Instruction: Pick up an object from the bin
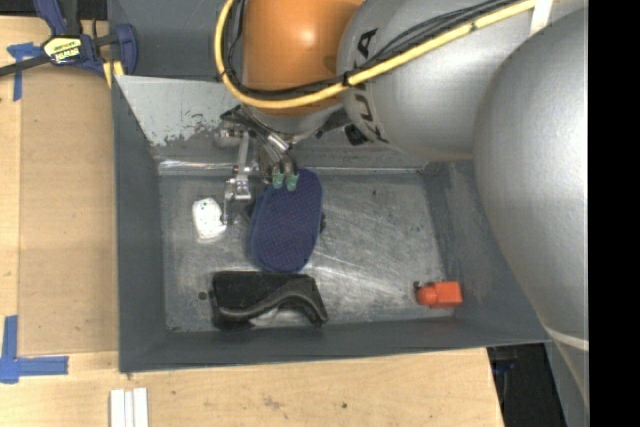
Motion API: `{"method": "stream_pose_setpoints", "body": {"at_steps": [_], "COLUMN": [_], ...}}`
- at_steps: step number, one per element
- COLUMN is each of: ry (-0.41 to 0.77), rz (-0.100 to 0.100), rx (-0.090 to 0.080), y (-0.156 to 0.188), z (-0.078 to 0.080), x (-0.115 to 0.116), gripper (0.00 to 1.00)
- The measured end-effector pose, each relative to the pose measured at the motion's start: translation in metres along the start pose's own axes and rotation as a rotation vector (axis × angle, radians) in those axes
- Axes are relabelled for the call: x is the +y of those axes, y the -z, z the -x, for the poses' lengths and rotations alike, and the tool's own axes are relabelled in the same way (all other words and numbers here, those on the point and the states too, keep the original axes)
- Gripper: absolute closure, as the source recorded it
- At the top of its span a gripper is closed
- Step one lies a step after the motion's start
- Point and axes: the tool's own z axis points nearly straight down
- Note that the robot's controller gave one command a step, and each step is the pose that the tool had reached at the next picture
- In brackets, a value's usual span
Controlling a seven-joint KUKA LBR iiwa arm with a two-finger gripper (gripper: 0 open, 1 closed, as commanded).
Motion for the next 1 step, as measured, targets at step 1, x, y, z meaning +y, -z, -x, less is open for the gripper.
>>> {"method": "stream_pose_setpoints", "body": {"at_steps": [1], "ry": [0.224], "rz": [0.005], "rx": [-0.005], "y": [-0.1166], "z": [-0.0168], "x": [-0.0627], "gripper": [0.00]}}
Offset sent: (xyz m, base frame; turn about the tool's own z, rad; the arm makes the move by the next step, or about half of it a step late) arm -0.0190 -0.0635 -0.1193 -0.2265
